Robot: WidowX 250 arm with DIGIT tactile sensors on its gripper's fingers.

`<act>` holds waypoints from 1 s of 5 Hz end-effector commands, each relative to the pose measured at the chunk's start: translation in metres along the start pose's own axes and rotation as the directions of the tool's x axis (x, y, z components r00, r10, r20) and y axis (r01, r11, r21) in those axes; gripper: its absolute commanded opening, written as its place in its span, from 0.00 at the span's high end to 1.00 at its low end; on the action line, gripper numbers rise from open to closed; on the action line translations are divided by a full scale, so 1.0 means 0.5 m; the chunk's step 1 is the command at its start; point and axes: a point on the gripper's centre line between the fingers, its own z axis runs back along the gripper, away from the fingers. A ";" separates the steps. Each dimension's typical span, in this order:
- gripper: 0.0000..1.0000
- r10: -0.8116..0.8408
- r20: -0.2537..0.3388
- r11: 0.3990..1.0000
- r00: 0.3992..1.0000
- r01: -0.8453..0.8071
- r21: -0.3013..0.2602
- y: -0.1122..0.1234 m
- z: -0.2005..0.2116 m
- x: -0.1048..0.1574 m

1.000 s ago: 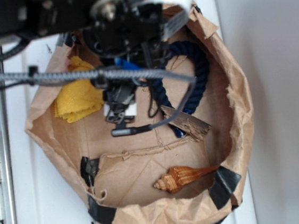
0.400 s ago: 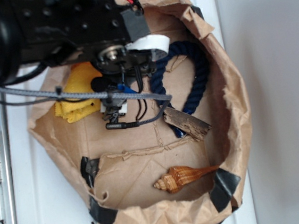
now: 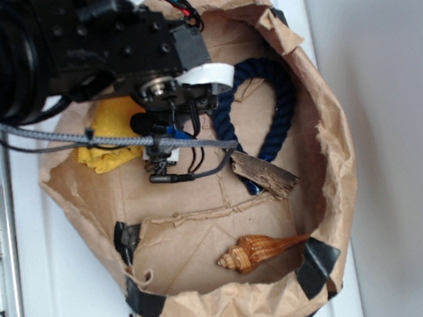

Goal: Grab the yellow cloth.

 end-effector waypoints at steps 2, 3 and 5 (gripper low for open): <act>1.00 0.035 0.044 0.998 0.998 -0.033 -0.056 0.026 0.075 0.002; 1.00 0.039 0.024 0.995 0.999 -0.036 -0.094 0.033 0.119 -0.012; 1.00 0.049 0.057 0.993 0.997 -0.042 -0.113 0.039 0.141 -0.023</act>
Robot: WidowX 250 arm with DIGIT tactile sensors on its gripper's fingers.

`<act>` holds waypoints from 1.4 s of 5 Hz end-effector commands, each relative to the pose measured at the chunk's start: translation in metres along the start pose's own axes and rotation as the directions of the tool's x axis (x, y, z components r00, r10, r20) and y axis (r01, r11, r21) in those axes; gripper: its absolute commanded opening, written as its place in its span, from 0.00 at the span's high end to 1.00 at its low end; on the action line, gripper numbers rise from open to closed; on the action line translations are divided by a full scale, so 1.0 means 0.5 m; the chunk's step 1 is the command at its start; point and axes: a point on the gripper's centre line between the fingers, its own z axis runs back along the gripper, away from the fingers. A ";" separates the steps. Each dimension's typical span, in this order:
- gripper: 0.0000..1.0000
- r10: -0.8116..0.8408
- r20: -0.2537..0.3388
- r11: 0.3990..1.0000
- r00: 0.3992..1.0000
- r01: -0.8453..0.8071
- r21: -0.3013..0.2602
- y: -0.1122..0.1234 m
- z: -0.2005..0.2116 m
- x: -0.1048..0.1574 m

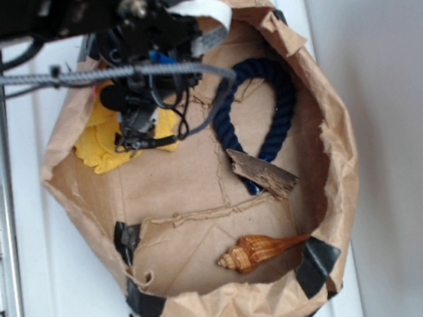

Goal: Grab the yellow cloth.

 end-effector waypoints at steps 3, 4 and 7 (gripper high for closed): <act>0.00 -0.076 -0.010 0.997 0.997 0.076 0.019 0.004 -0.006 0.003; 0.00 -0.093 -0.043 0.994 0.995 0.095 0.048 -0.005 -0.043 0.002; 1.00 -0.094 -0.044 0.990 0.995 0.098 0.101 -0.023 -0.095 0.000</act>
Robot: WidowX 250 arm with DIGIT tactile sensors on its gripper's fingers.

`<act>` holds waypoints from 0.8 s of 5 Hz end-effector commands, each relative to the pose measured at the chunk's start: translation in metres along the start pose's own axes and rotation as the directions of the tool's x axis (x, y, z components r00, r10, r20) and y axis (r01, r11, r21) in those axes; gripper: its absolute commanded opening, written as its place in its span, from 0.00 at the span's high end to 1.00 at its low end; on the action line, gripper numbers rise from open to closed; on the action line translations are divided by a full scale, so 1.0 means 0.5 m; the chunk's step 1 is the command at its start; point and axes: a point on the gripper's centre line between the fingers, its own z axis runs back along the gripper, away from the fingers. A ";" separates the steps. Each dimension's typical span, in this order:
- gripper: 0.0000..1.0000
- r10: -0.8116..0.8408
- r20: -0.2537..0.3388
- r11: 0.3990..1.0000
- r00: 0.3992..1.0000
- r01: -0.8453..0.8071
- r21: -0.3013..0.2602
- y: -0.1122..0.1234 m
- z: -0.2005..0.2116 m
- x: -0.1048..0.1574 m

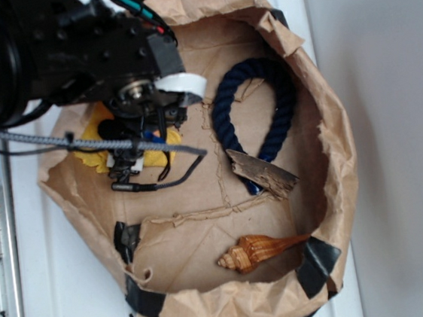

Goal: Grab the yellow cloth.

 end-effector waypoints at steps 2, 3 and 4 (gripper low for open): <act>1.00 0.055 0.055 0.998 0.997 -0.055 0.000 0.018 0.038 0.020; 1.00 0.064 0.064 0.998 0.996 -0.064 0.000 0.018 0.043 0.021; 1.00 0.075 0.075 0.997 0.994 -0.074 -0.012 0.022 0.047 0.021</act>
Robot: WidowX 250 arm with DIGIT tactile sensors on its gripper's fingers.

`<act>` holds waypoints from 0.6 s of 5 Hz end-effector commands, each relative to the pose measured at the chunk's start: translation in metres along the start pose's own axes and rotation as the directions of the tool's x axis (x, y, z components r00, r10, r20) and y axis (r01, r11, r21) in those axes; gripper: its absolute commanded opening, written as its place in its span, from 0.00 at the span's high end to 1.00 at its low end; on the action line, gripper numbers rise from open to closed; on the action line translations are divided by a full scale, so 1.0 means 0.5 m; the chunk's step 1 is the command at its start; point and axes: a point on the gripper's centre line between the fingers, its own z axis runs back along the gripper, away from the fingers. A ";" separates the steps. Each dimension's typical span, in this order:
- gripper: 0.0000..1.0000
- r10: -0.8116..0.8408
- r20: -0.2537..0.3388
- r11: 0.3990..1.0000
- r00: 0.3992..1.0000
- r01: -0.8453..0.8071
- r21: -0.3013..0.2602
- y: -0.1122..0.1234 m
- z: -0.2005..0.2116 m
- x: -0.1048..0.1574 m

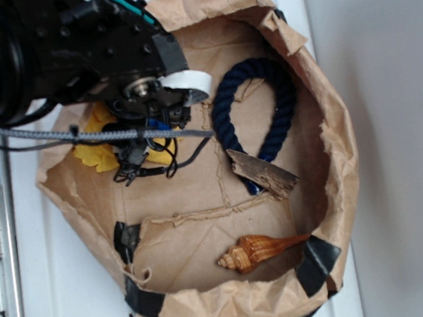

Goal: Grab the yellow cloth.

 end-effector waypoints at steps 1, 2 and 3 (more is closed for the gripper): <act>1.00 0.026 0.101 1.000 0.995 -0.027 0.013 0.024 0.058 0.020; 1.00 0.096 0.191 0.995 0.977 -0.093 -0.022 0.024 0.146 0.018; 1.00 0.189 0.239 0.980 0.952 -0.170 -0.101 0.032 0.246 0.024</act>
